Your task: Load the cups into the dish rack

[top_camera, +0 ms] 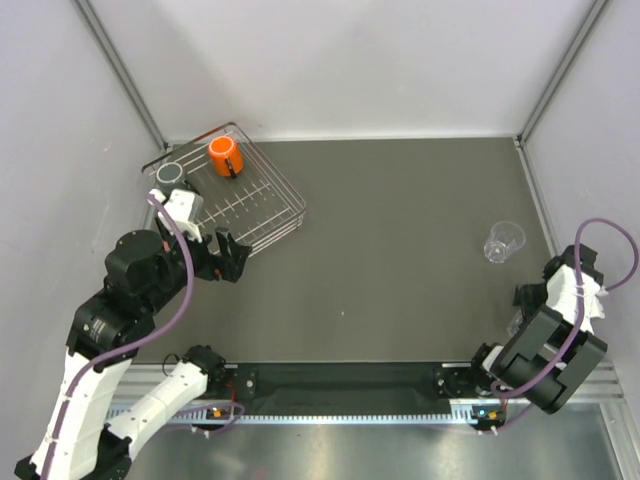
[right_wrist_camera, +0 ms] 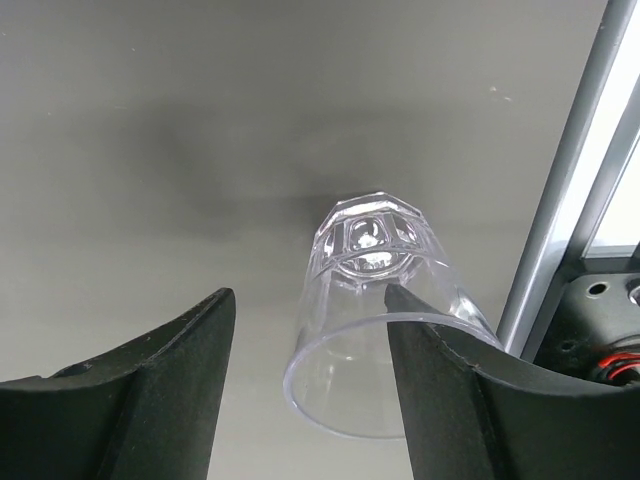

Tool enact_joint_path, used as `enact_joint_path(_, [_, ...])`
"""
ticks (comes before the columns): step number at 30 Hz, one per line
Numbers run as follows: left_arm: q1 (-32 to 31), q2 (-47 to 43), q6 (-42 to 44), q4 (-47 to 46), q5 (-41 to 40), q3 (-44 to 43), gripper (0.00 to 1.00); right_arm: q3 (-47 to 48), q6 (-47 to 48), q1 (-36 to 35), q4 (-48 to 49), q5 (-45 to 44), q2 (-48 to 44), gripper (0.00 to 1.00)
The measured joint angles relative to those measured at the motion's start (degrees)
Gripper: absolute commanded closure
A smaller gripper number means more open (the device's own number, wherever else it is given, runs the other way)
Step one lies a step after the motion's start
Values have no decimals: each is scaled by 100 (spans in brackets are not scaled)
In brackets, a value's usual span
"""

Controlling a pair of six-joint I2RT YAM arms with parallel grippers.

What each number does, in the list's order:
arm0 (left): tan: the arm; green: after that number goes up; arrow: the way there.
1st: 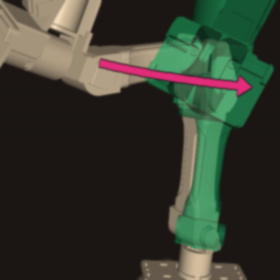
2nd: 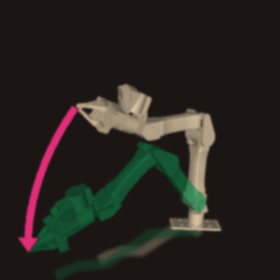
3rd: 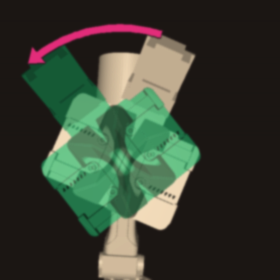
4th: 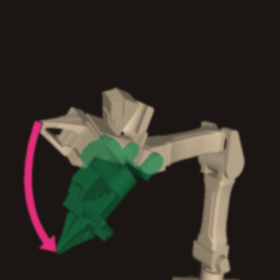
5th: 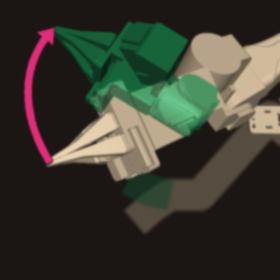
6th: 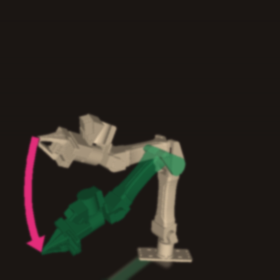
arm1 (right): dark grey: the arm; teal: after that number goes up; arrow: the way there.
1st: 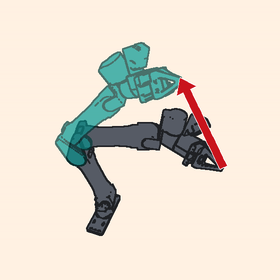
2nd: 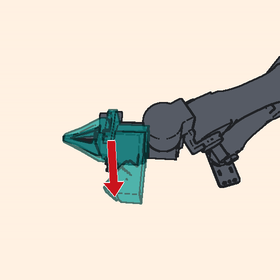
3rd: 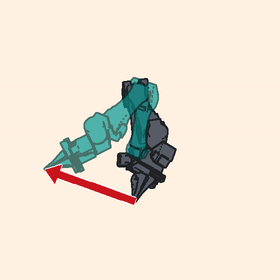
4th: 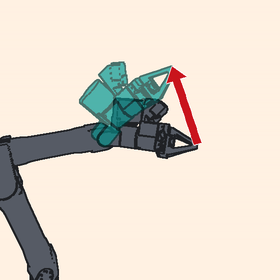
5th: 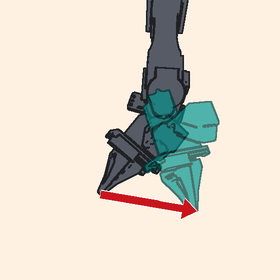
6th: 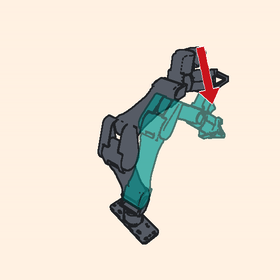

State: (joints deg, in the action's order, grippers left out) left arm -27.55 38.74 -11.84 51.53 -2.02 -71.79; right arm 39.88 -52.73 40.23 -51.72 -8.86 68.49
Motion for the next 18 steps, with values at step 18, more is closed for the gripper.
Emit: enact_joint_path(18, [-251,264,92,13,66,-328,5,863,-380,-496,-586,-42,-162,28])
